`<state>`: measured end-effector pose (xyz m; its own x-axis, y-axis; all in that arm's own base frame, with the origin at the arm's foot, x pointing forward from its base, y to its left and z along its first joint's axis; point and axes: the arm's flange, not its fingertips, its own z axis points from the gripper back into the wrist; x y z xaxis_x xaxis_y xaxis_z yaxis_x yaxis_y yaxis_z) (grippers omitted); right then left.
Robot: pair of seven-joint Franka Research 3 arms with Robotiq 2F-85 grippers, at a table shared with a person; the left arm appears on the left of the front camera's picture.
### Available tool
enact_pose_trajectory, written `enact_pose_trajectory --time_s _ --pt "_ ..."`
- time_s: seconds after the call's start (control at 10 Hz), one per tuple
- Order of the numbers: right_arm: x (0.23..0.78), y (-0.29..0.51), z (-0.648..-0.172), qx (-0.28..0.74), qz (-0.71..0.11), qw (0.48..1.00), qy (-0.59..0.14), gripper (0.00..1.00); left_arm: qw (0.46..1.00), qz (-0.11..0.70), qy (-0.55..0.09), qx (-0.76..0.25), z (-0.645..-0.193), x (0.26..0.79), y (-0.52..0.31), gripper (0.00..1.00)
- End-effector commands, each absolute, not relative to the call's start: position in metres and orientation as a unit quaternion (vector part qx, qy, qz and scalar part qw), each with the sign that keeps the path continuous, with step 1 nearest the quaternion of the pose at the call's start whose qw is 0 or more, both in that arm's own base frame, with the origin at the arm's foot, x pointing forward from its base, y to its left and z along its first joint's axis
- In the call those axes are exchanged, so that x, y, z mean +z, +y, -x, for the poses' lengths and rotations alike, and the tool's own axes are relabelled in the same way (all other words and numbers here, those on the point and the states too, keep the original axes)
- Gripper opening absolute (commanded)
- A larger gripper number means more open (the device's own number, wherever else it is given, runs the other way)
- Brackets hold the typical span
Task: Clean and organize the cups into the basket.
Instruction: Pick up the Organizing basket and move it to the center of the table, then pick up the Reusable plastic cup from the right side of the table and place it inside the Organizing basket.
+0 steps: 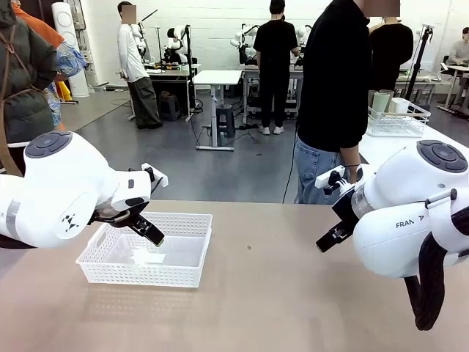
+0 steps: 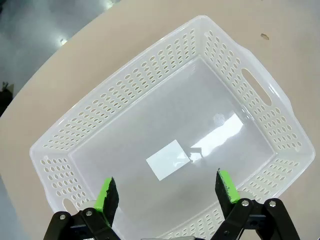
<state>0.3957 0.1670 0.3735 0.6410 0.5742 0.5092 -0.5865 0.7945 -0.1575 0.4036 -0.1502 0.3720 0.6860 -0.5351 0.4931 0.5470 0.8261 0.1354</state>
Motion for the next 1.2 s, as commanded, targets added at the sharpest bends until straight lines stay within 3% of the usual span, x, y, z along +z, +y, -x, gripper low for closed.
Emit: enact_pose_trajectory --time_s 0.0,1.1 --pt "0.3735 0.1670 -0.3957 0.320 -0.011 0.906 -0.277 1.00 0.918 0.011 -0.265 -0.295 -0.4036 0.3720 -0.1502 1.00" --pt "0.3735 0.1670 -0.3957 0.320 -0.011 0.906 -0.277 1.00 0.918 0.011 -0.265 -0.295 -0.4036 0.3720 -0.1502 1.00"
